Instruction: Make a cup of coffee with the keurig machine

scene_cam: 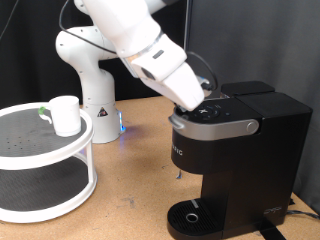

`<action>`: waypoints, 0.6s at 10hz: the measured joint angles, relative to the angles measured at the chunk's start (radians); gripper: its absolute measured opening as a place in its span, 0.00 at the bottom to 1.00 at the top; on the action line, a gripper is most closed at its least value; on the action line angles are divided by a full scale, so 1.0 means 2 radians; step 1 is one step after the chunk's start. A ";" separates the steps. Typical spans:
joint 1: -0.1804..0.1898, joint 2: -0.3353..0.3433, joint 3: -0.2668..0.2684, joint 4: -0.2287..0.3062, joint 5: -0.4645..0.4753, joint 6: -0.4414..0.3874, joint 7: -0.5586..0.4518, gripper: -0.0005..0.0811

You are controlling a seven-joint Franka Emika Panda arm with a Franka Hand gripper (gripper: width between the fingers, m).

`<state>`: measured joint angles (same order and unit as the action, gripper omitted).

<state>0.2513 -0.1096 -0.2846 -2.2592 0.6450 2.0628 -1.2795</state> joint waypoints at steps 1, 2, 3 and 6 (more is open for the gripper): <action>0.000 -0.001 0.000 -0.001 0.000 0.003 -0.003 0.01; 0.000 -0.001 -0.001 -0.002 0.000 0.004 -0.004 0.01; 0.000 -0.002 -0.001 -0.002 0.000 0.004 -0.004 0.01; 0.000 -0.002 -0.001 -0.002 0.000 0.004 -0.004 0.01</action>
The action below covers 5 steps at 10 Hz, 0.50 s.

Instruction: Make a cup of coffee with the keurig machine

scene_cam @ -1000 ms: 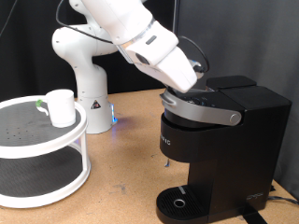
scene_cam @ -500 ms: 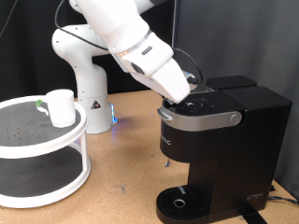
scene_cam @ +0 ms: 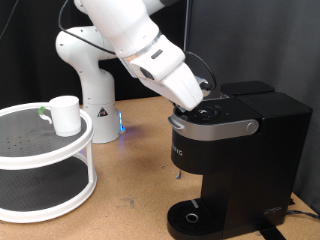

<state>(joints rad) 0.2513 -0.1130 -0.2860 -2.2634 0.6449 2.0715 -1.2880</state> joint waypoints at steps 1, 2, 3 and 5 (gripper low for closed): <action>0.000 0.000 0.000 0.000 0.002 0.000 0.000 0.01; 0.000 0.000 -0.001 0.000 0.007 -0.001 -0.004 0.01; 0.000 0.000 -0.003 -0.001 0.016 -0.002 -0.012 0.01; 0.000 -0.001 -0.009 0.000 0.044 -0.013 -0.026 0.01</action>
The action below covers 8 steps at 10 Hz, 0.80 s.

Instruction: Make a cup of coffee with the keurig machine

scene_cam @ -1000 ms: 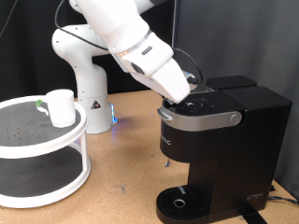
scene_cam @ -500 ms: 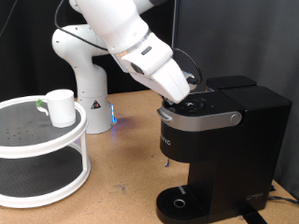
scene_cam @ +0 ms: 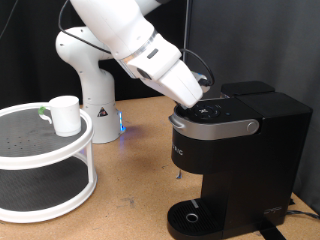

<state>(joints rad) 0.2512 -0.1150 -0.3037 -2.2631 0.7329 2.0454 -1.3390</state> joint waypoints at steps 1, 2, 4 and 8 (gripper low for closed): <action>0.000 -0.002 -0.003 0.003 0.010 -0.010 -0.004 0.01; 0.000 -0.008 -0.005 0.005 0.014 -0.022 -0.005 0.01; 0.000 -0.021 -0.006 0.011 0.017 -0.038 -0.005 0.01; 0.000 -0.042 -0.007 0.028 0.023 -0.058 0.017 0.01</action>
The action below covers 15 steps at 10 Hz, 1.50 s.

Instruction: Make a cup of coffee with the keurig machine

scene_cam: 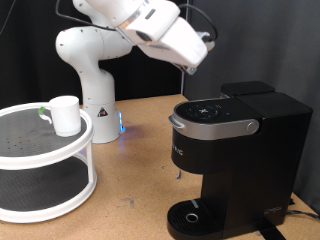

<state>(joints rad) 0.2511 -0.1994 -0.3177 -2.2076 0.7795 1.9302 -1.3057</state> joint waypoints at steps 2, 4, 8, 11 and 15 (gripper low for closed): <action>0.000 -0.001 -0.001 0.006 -0.003 -0.013 0.003 0.01; 0.000 -0.001 0.000 -0.002 -0.003 0.003 0.060 0.01; -0.002 -0.032 0.013 -0.065 0.002 0.120 0.218 0.01; 0.000 -0.053 0.014 -0.089 0.014 0.146 0.211 0.01; 0.005 -0.063 0.037 -0.121 0.084 0.269 0.218 0.01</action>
<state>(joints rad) 0.2618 -0.3258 -0.2432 -2.4502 0.9485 2.4684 -0.8689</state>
